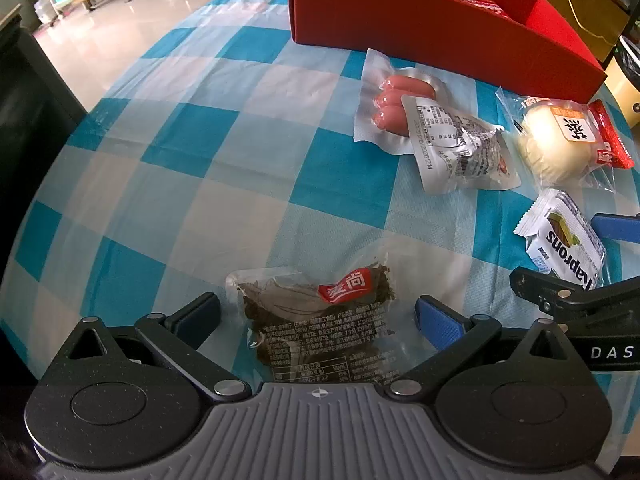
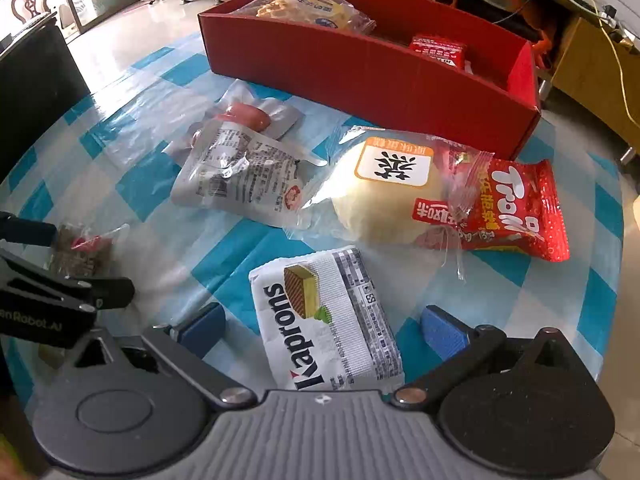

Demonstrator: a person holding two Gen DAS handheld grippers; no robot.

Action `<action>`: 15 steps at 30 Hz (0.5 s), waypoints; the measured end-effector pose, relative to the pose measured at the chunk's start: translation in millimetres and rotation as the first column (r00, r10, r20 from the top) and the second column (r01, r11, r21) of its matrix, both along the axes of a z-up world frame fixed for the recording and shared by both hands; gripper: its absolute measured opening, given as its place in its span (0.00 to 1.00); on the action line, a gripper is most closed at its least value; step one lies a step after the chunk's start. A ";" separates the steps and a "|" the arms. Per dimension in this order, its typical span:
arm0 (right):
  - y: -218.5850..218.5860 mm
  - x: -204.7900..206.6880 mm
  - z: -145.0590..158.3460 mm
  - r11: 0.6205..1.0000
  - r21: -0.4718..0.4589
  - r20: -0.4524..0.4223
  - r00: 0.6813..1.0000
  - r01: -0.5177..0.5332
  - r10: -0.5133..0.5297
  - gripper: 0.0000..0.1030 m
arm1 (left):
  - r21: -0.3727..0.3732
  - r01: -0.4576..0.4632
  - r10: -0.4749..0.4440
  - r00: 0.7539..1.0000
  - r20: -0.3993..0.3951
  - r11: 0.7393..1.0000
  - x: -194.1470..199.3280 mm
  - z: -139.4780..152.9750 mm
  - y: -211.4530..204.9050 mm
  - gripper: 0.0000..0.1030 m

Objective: Organize snacks
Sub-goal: 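Grasp the dark jerky bag with the left tool while the right tool grasps the white Kaprons wafer pack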

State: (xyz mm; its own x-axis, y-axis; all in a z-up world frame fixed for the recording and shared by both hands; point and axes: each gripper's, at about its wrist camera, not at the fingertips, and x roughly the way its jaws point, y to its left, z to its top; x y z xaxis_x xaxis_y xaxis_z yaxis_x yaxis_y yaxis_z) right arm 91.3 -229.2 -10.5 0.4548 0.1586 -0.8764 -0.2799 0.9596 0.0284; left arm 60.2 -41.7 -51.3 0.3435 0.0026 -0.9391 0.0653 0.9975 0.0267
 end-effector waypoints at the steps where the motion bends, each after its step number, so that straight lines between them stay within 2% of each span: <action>1: 0.1 0.5 0.1 1.000 -0.001 -0.002 1.000 0.000 0.000 1.00 | -0.002 -0.001 0.001 1.000 0.001 1.000 -0.3 0.2 0.2 1.00; 12: -0.3 -0.1 0.7 1.000 0.001 0.001 1.000 0.017 -0.017 0.99 | -0.003 0.025 -0.024 0.999 0.026 1.000 -5.1 0.1 1.6 1.00; 13: 0.2 -0.1 1.4 1.000 0.000 0.001 1.000 0.020 -0.020 0.98 | -0.005 0.026 -0.026 0.999 0.021 1.000 -4.7 0.1 2.4 1.00; 14: 1.4 -1.1 3.2 1.000 -0.004 0.007 1.000 0.022 -0.022 0.91 | -0.007 0.027 -0.026 1.000 0.017 1.000 -4.2 0.5 2.8 1.00; 15: 2.6 -2.1 5.2 1.000 -0.002 0.015 1.000 0.012 -0.012 0.78 | -0.011 0.024 -0.024 1.000 0.014 1.000 -3.7 0.9 3.5 1.00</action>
State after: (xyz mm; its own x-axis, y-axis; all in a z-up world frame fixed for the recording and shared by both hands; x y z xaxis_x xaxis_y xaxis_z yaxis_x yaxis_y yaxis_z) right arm 89.2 -226.6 -5.4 0.4697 0.1512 -0.8698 -0.2690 0.9629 0.0221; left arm 56.5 -38.1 -50.4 0.3567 -0.0165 -0.9341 0.0889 0.9959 0.0164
